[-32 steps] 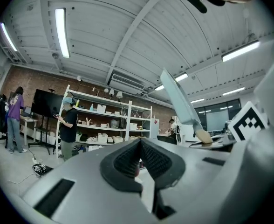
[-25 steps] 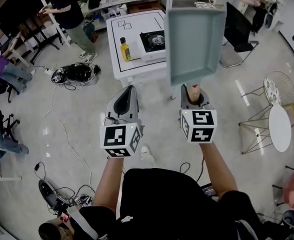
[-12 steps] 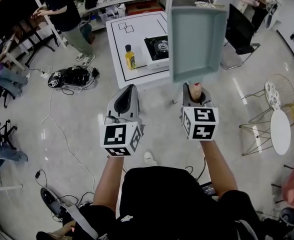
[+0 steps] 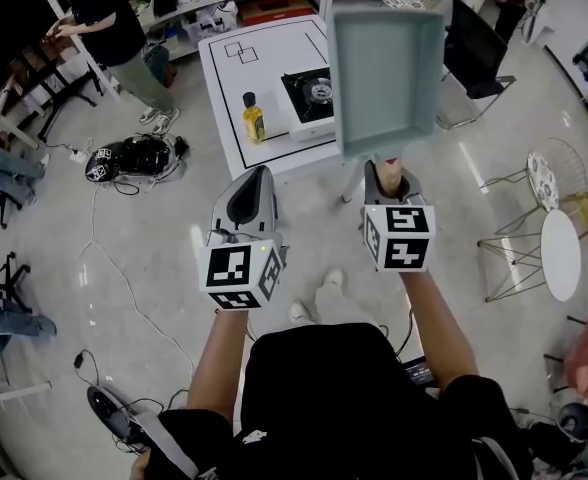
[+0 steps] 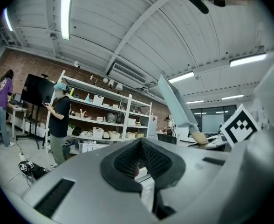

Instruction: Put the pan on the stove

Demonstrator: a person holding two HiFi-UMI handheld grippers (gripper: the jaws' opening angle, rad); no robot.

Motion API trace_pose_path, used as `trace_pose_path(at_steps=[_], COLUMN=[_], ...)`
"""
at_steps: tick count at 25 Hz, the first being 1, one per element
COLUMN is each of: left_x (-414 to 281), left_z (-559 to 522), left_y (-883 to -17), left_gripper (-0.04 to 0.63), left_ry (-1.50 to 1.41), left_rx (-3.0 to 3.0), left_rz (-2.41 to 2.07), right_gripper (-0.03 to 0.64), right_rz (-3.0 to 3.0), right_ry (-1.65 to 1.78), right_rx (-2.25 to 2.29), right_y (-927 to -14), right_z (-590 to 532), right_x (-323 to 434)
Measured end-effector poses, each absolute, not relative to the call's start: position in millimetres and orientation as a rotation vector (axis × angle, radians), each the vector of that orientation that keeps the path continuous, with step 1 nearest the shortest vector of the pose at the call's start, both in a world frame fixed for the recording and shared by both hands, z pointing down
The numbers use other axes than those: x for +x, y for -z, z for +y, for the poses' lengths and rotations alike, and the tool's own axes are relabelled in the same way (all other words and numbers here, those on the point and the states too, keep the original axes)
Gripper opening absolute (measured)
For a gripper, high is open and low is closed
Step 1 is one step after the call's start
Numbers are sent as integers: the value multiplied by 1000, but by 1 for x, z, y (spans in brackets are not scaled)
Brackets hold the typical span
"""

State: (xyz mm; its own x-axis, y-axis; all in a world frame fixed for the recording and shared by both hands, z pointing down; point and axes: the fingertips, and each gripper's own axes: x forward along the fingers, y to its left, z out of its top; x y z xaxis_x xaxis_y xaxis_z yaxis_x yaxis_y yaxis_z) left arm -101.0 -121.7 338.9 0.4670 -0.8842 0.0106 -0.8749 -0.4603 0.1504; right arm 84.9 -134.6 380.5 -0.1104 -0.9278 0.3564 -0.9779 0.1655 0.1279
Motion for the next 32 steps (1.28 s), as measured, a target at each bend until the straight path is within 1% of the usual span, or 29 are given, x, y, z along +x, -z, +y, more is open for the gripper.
trace_pose_path(at_steps=[12,24,32], left_x=[-84,-67,-55], left_z=[-193,-275,-307], left_y=[-352,-374,-390], left_gripper=[9,9,9], left_ry=[55,-10,-35], left_rx=[2550,2497,2454], left_rz=[-1563,-1579,-1583], right_gripper=[39,40,40], right_rz=[-2093,-2055,-1993], right_ry=[-253,-342,-421], right_rx=[1764,1668,1599], right_y=[-400,-437,-468], right_z=[-212,-301,-342], right_x=[97,110,119])
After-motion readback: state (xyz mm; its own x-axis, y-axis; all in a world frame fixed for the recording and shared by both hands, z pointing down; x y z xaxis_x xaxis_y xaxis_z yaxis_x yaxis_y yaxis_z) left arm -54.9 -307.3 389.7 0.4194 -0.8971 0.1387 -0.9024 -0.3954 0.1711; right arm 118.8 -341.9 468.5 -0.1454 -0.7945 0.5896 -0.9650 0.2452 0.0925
